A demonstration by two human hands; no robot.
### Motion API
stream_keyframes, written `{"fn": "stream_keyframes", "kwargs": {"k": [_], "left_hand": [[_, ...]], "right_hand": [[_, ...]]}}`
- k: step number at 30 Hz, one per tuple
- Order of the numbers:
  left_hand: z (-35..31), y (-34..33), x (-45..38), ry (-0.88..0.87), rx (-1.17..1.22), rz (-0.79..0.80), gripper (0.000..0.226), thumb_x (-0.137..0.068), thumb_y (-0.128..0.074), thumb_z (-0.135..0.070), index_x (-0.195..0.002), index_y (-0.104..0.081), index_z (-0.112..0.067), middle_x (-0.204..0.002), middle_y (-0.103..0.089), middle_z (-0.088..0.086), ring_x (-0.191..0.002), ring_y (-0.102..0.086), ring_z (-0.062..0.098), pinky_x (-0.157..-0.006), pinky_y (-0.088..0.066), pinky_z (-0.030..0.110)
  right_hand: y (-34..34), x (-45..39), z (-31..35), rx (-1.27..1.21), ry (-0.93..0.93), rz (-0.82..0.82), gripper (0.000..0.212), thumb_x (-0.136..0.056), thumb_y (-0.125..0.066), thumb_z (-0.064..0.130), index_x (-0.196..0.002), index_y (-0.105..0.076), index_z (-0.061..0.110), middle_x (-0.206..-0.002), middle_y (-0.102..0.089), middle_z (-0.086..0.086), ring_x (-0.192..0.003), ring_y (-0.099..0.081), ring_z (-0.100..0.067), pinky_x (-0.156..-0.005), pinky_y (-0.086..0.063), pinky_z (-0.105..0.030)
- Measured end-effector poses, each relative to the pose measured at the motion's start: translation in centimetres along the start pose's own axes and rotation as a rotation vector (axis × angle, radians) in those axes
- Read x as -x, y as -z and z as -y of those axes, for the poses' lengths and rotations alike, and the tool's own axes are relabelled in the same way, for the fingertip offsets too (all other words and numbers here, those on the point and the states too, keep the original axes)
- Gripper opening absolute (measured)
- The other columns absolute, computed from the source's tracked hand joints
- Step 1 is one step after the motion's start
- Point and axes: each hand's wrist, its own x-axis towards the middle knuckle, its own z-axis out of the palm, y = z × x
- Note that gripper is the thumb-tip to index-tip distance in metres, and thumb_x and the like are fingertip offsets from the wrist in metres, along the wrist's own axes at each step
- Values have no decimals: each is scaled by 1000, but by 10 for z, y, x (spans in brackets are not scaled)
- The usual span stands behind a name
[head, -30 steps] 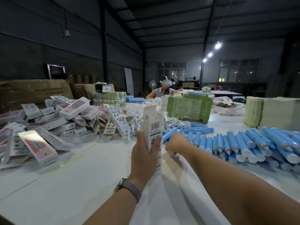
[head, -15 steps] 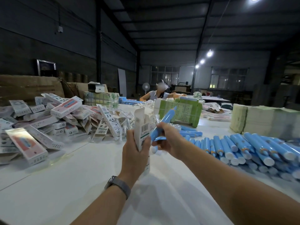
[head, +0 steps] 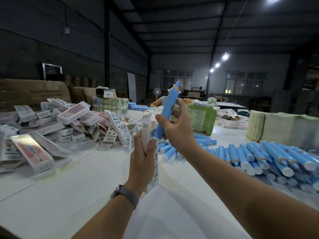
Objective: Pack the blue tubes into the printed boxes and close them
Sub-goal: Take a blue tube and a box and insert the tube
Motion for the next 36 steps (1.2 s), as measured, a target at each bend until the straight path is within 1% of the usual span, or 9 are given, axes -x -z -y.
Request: {"fn": "stream_keyframes", "kwargs": {"k": [3, 5, 7, 12, 17, 22, 25, 31, 36], "left_hand": [[0, 0, -1, 8, -56, -1, 34, -95, -40, -52, -125, -37, -38, -91, -65, -27, -77, -63, 1, -59, -45, 11], [0, 1, -2, 16, -112, -17, 34, -95, -39, -58, -125, -34, -43, -102, -66, -17, -85, -64, 6, -64, -47, 13], [0, 2, 0, -2, -196, -29, 43, -95, -34, -67, -130, -30, -42, -123, -64, 1, -97, -64, 21, -77, -56, 33], [-3, 1, 5, -105, -377, -18, 59, -88, -27, -72, -136, -26, -38, -138, -58, 4, -110, -61, 31, -80, -51, 40], [-2, 4, 3, -124, -366, -47, 59, -89, -28, -70, -136, -29, -33, -132, -61, 6, -106, -62, 33, -75, -48, 37], [-5, 3, 4, -185, -392, -25, 50, -89, -31, -63, -127, -31, -31, -119, -67, 10, -92, -64, 34, -63, -45, 32], [-8, 6, 0, -164, -346, -60, 41, -86, -36, -62, -113, -33, -32, -104, -69, 11, -74, -59, 28, -53, -39, 19], [-1, 6, -4, -138, -327, -93, 26, -96, -56, -37, -106, -33, -32, -95, -68, 10, -72, -60, 33, -58, -43, 33], [0, 8, -5, -108, -278, -122, 24, -96, -53, -43, -106, -34, -31, -92, -69, 10, -77, -65, 40, -60, -53, 46]], "right_hand": [[0, -2, 1, -51, 67, -35, 84, -87, -74, 17, -149, -21, 37, -114, -50, 10, -80, -71, -18, -70, -62, -37], [-1, -5, 3, -98, 111, -67, 89, -87, -74, 10, -149, -19, 40, -112, -43, 21, -79, -69, -3, -69, -62, -34], [-1, -6, 6, -172, 141, -92, 91, -86, -73, 5, -146, -19, 47, -115, -43, 21, -82, -67, 6, -66, -61, -31], [-7, -7, 10, -281, 101, -95, 93, -85, -74, 4, -137, -21, 59, -136, -47, -15, -110, -65, -29, -71, -61, -52], [-11, -2, 6, -290, 98, -99, 75, -90, -69, 8, -137, -28, 50, -116, -54, -11, -92, -71, -24, -59, -61, -41], [-14, 2, 1, -28, 201, -71, 46, -92, -68, 16, -117, -37, 39, -95, -61, -3, -71, -65, -15, -65, -60, -37], [-17, 7, -3, 66, 219, -49, 40, -92, -68, 19, -105, -39, 43, -94, -60, 9, -74, -63, -3, -61, -55, -21], [-23, 7, -3, 222, 238, -98, 35, -92, -67, 29, -111, -41, 41, -93, -57, 11, -80, -58, -7, -62, -47, -20], [-22, 21, -18, 468, 321, -41, 15, -97, -53, 38, -105, -57, 25, -98, -55, 13, -98, -49, -13, -77, -38, -31]]}}
